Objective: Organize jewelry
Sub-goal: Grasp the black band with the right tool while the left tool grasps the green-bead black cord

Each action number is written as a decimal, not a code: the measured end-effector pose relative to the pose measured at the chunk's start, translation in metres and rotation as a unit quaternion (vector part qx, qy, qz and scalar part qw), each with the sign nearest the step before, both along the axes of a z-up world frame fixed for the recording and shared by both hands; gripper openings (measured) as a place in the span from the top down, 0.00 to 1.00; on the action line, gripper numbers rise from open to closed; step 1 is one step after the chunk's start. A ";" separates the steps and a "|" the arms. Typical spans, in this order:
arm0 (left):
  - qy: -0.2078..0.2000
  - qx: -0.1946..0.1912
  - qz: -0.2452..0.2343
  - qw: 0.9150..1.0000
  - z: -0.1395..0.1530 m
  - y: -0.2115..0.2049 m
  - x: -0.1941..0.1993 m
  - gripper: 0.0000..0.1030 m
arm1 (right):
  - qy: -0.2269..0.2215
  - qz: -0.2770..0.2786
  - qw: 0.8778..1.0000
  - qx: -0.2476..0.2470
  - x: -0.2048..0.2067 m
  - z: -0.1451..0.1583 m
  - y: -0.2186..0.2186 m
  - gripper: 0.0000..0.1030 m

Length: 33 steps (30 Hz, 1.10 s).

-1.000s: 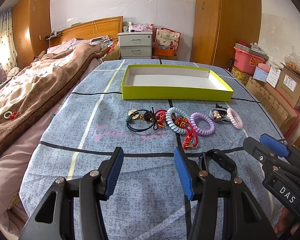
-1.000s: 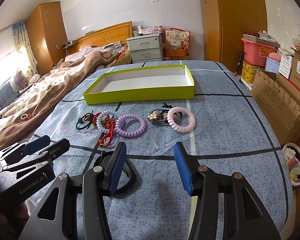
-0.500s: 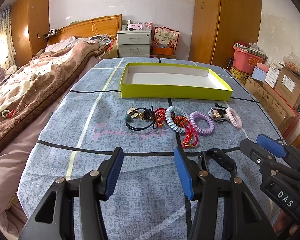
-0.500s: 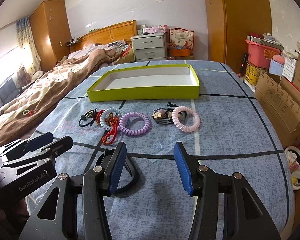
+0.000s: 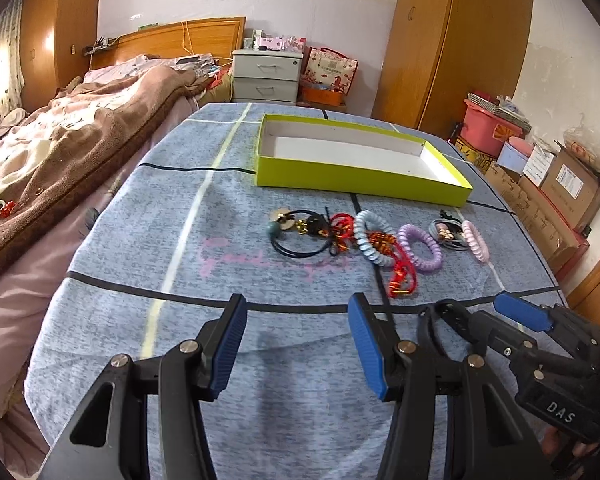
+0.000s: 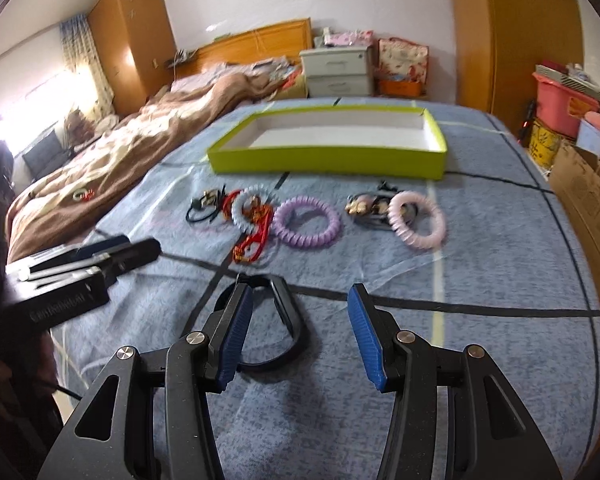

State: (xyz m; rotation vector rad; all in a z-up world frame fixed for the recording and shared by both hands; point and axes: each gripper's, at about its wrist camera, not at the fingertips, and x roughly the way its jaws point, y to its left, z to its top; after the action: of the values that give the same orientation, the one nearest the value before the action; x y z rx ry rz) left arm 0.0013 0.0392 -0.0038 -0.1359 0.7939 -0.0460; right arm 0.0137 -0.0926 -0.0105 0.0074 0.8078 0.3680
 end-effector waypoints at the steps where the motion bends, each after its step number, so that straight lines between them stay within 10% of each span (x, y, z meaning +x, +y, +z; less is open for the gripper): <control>1: 0.003 -0.005 -0.003 1.000 -0.001 0.002 0.001 0.47 | 0.004 0.002 1.000 0.000 0.000 -0.002 0.001 0.51; 16: 0.033 -0.044 0.012 0.998 -0.013 0.035 0.017 0.47 | 0.018 0.026 0.999 -0.037 0.006 -0.016 0.012 0.52; 25: 0.036 -0.042 0.007 0.998 -0.012 0.037 0.038 0.47 | 0.013 0.025 0.999 -0.041 0.007 -0.016 0.010 0.87; 33: 0.032 -0.024 -0.005 0.999 -0.006 0.033 0.064 0.47 | 0.011 0.015 1.000 -0.016 0.011 -0.009 0.000 0.88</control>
State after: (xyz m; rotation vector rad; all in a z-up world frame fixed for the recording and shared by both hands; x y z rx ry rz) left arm 0.0650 0.0724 -0.0099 -0.1800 0.8570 -0.0708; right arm 0.0249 -0.0929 -0.0198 -0.0300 0.8352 0.3842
